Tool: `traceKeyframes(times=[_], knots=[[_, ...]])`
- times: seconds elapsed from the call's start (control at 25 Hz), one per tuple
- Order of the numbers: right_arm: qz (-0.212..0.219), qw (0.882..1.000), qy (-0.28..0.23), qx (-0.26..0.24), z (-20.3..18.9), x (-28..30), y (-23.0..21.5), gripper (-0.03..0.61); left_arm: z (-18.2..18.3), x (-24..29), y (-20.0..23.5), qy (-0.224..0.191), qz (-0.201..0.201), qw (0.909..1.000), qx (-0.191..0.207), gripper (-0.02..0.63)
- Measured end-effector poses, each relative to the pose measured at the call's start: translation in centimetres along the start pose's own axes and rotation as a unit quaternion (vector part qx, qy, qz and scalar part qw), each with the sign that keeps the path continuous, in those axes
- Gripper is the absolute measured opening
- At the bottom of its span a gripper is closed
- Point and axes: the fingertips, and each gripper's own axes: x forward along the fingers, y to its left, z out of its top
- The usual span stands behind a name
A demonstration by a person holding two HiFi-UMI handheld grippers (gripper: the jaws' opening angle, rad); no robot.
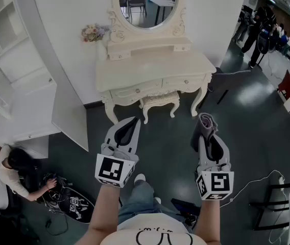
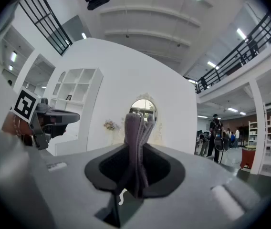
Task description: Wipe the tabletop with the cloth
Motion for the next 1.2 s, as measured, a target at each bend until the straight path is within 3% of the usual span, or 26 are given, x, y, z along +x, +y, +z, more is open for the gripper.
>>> traceKeyframes(times=[0.24,0.4,0.72,1.0,1.2], knots=[[0.026,0.999,0.006,-0.035,1.1,1.3,-0.7,0.08,0.1,2.7,-0.8,0.01,-0.019,0.9997,-0.01,-0.002],[0.037,0.999,0.019,-0.016,1.5,4.5,-1.7,0.081,-0.7,6.0,0.0,0.012,-0.045,0.9989,0.007,-0.002],[-0.002,0.999,0.036,-0.009,0.8,14.9,-6.0,0.091,-2.5,15.8,6.1,-0.011,-0.048,0.9986,-0.019,-0.002],[-0.006,0.998,0.049,-0.025,-0.3,25.0,-8.0,0.089,-5.6,25.3,10.9,0.002,-0.052,0.9983,-0.024,-0.002],[-0.016,0.999,0.037,0.031,-0.6,30.1,-10.0,0.092,-7.2,30.3,13.9,0.013,-0.055,0.9978,-0.033,-0.002]])
